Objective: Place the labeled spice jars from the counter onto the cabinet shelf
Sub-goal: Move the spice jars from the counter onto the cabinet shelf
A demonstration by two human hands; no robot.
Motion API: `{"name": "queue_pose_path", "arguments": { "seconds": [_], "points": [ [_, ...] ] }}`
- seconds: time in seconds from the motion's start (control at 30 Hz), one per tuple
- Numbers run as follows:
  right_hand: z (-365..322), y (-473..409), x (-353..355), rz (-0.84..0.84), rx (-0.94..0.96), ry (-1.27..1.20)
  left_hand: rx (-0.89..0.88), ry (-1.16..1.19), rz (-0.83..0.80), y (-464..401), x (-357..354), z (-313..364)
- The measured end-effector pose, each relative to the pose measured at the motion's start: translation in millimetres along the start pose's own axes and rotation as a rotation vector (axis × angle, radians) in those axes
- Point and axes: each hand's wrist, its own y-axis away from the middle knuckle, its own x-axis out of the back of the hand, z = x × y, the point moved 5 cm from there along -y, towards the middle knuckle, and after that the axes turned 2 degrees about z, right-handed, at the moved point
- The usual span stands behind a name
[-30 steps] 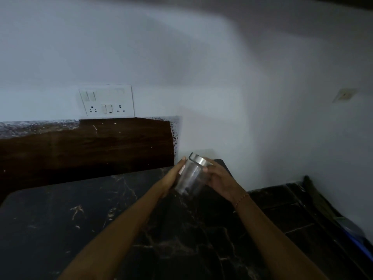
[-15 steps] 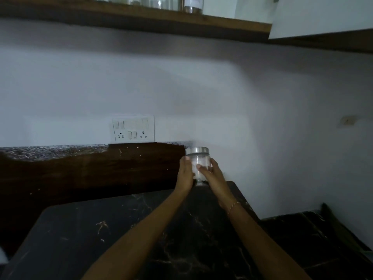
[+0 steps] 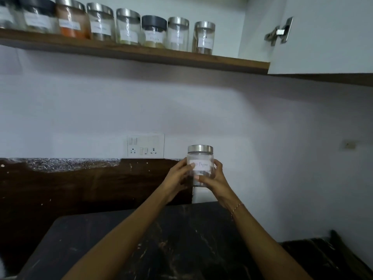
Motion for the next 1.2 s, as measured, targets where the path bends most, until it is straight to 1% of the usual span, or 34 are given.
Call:
{"name": "queue_pose_path", "arguments": {
  "seconds": [0.07,0.13,0.17,0.3,0.43,0.6,0.7,0.77,0.9,0.97,1.03,1.1,1.2],
  "points": [
    [-16,0,0,0.025,0.031,0.094,-0.040,-0.005,0.013,1,3,14],
    [-33,-3,1,0.079,0.073,0.213,-0.086,-0.030,0.052,-1,5,29],
    [-42,-4,2,0.107,0.100,0.235,-0.119,-0.055,0.061,-3,5,39],
    [-78,-7,6,0.196,0.189,0.161,-0.294,-0.181,0.084,-12,-4,87],
    [-123,-12,21,0.259,0.311,0.084,-0.424,-0.326,0.127,-21,-22,138],
    [-188,-35,39,0.323,0.449,0.082,-0.585,-0.324,0.253,-32,-49,200],
    [-223,-52,51,0.402,0.536,0.155,-0.619,-0.289,0.247,-46,-67,232],
    [-245,-66,61,0.436,0.579,0.185,-0.671,-0.261,0.251,-57,-77,253],
    [-284,-97,83,0.442,0.656,0.190,-0.809,-0.365,0.358,-82,-99,297],
    [-298,-115,95,0.462,0.668,0.219,-0.815,-0.412,0.402,-100,-107,315],
    [-309,-136,107,0.471,0.649,0.280,-0.761,-0.457,0.399,-124,-113,327],
    [-318,-158,115,0.456,0.615,0.349,-0.680,-0.473,0.390,-152,-115,334],
    [-324,-190,123,0.420,0.567,0.409,-0.502,-0.363,0.364,-191,-110,343]
  ]
}}
